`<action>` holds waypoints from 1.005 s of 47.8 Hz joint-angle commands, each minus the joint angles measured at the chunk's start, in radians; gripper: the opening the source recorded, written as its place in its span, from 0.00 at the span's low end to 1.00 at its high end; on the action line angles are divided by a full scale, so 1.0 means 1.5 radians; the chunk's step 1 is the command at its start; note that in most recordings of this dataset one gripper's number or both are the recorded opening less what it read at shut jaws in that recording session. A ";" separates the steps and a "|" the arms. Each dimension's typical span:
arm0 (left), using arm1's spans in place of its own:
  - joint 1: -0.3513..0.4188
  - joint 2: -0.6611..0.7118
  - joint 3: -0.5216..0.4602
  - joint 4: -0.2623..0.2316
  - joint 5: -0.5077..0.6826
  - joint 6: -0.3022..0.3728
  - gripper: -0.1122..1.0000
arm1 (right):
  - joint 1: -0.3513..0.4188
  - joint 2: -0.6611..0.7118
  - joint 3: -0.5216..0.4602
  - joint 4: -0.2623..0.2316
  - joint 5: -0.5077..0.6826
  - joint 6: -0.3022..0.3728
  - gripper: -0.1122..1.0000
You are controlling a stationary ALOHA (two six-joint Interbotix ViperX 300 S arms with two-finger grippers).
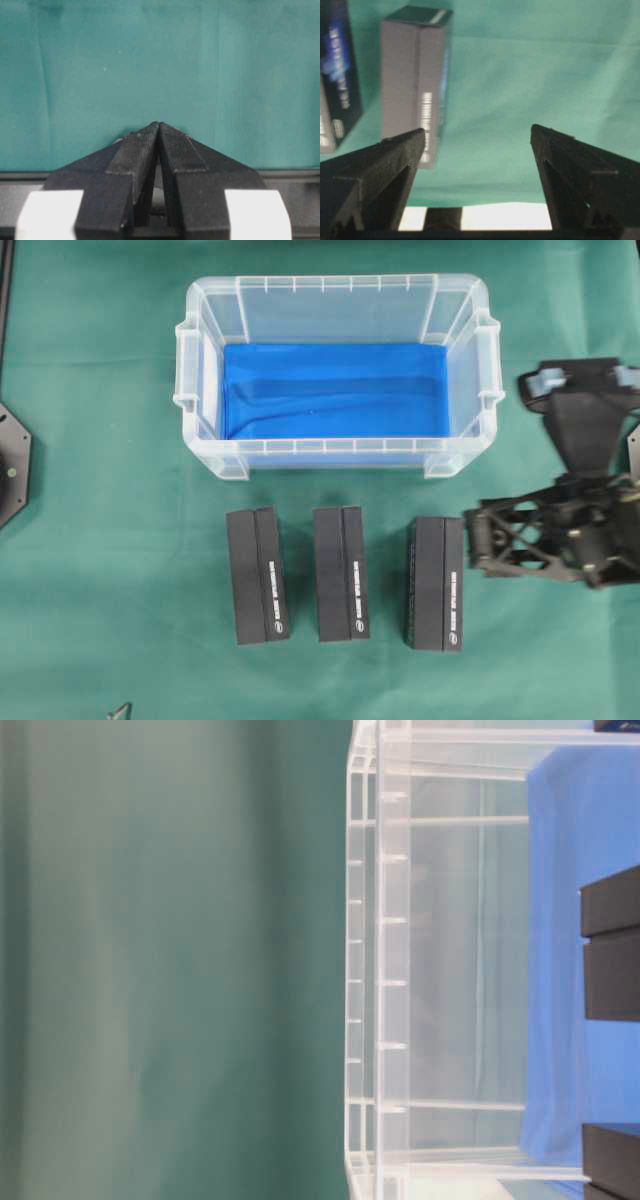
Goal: Take the box out of the case with the right arm.
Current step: 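Open the right gripper and withdraw it to the right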
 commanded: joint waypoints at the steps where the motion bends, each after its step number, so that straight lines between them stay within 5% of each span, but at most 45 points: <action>1: 0.000 0.004 -0.007 0.001 -0.003 0.000 0.10 | 0.011 -0.042 0.018 0.000 -0.001 0.006 0.87; 14: 0.000 0.004 -0.007 0.001 -0.003 0.000 0.10 | 0.050 -0.129 0.102 0.000 0.005 0.063 0.87; 28: 0.000 0.004 -0.007 0.001 -0.003 0.000 0.10 | 0.056 -0.149 0.125 -0.003 0.005 0.064 0.86; 37: 0.000 0.004 -0.007 0.001 -0.003 0.000 0.10 | 0.020 -0.157 0.132 -0.020 0.017 0.035 0.86; 48: 0.000 0.004 -0.007 0.001 -0.003 0.000 0.10 | -0.082 -0.191 0.155 -0.022 0.016 -0.074 0.86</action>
